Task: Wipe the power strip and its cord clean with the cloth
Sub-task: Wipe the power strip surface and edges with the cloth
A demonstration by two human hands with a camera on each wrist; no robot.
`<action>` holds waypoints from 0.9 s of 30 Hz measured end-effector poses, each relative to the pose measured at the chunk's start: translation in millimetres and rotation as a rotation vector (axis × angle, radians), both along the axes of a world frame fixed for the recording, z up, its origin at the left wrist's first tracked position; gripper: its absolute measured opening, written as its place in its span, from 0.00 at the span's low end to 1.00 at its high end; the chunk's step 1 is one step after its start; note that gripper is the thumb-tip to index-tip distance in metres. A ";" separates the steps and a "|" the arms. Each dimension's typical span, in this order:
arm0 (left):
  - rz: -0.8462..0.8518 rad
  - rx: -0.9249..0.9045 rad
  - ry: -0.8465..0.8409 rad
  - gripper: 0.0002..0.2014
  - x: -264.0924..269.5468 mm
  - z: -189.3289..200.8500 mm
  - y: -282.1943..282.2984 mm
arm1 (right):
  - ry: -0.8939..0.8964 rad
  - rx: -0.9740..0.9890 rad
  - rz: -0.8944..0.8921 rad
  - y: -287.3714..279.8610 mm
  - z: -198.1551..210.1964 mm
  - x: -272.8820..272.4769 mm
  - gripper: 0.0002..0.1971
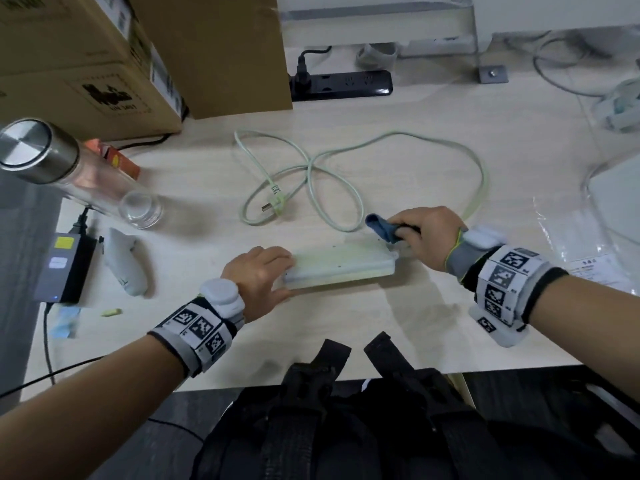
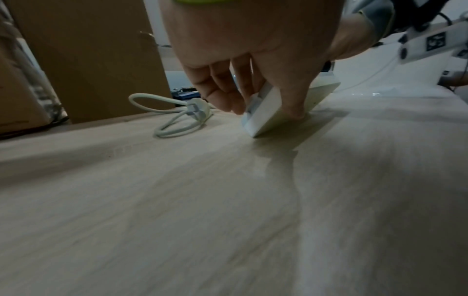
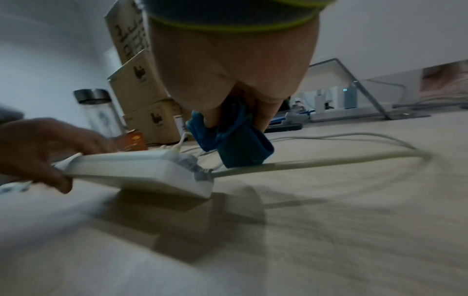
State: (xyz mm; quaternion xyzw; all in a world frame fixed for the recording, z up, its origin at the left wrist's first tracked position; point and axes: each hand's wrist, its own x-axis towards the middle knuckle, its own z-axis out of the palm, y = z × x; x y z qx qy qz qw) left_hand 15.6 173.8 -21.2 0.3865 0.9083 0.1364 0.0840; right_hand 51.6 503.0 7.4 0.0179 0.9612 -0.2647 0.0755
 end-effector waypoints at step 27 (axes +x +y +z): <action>0.188 -0.108 -0.311 0.41 -14.2 -24.4 12.2 | 0.074 0.249 0.721 -71.3 -59.3 43.9 0.35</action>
